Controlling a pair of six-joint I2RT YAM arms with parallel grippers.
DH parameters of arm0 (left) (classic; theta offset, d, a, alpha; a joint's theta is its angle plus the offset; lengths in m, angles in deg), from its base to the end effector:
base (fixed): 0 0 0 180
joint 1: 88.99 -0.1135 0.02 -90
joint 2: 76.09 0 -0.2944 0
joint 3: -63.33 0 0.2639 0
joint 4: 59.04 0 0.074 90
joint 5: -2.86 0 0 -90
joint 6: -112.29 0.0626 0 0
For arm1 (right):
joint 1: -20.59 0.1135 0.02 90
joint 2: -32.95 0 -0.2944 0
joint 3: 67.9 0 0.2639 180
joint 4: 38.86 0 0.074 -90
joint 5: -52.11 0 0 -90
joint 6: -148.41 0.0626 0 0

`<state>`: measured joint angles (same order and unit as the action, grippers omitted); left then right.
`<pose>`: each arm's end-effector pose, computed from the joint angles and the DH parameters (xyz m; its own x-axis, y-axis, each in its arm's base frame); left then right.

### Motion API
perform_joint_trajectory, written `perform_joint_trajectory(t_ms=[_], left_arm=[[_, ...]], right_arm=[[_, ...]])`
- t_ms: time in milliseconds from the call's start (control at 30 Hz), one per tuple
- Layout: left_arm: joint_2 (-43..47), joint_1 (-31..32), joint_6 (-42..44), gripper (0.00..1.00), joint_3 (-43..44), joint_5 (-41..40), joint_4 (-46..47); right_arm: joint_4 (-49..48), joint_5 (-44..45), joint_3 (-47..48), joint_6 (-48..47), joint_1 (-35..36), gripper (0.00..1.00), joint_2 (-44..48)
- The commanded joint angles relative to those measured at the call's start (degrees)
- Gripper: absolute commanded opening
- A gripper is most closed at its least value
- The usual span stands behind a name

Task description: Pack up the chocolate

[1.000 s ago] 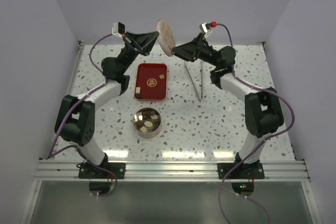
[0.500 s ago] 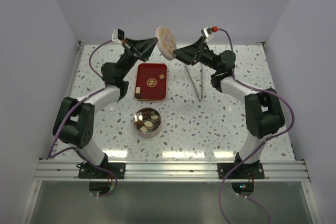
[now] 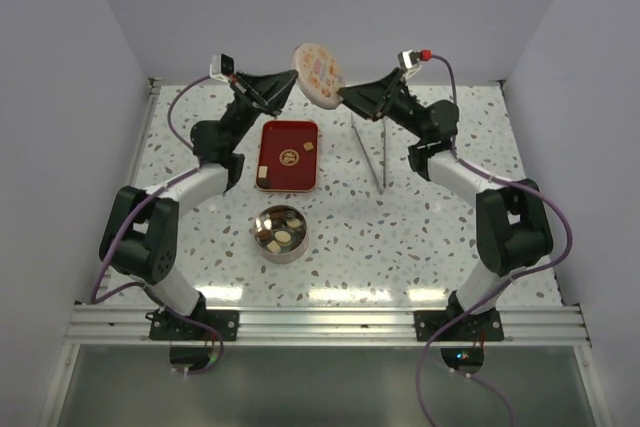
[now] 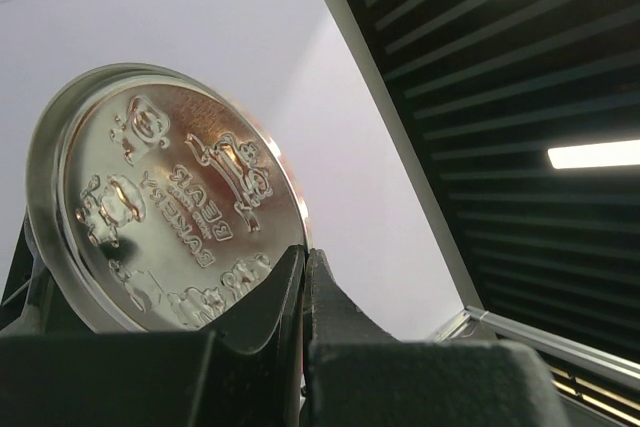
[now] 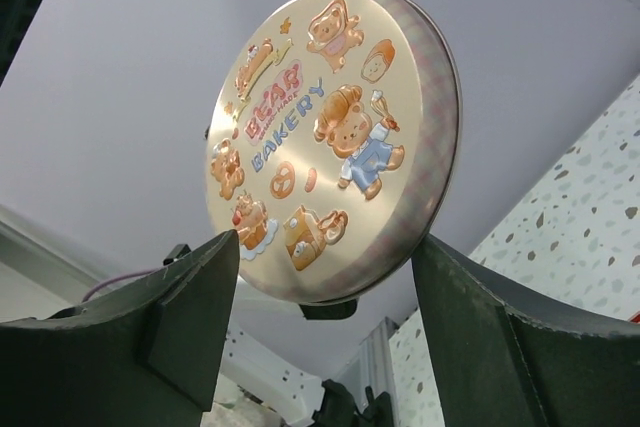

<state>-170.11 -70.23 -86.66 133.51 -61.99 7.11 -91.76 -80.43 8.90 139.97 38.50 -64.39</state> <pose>0.3500 -0.1470 0.3885 -0.7638 -0.6448 -0.0304 0.4117 -0.4503 -0.7923 0.3735 0.1652 0.3772 -0.6869 0.5439 -0.4819 -0.6168 -0.0857 0.7824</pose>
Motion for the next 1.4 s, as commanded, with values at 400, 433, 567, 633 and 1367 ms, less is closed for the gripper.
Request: perform_joint_trajectory(t_ms=[400,433,567,633,1367], left_arm=[[-0.90,0.84,0.75,0.00,-0.26,4.47,29.43],[-1.17,1.10,0.84,0.00,0.09,4.39,29.43],[-2.13,1.98,0.84,0.00,1.67,4.47,29.52],[-3.01,2.50,0.67,0.00,2.29,4.47,29.43],[-3.71,2.59,2.16,0.38,-1.14,6.23,29.43]], right_arm=[[-16.66,7.21,-0.38,4.13,0.98,0.52,3.12],[-17.19,7.73,-0.29,4.48,0.90,0.52,3.21],[-19.82,9.32,-0.64,6.24,0.99,0.48,3.21],[-20.18,9.85,-0.90,6.60,0.98,0.47,3.65],[-24.40,13.28,-4.95,8.09,1.07,0.29,6.11]])
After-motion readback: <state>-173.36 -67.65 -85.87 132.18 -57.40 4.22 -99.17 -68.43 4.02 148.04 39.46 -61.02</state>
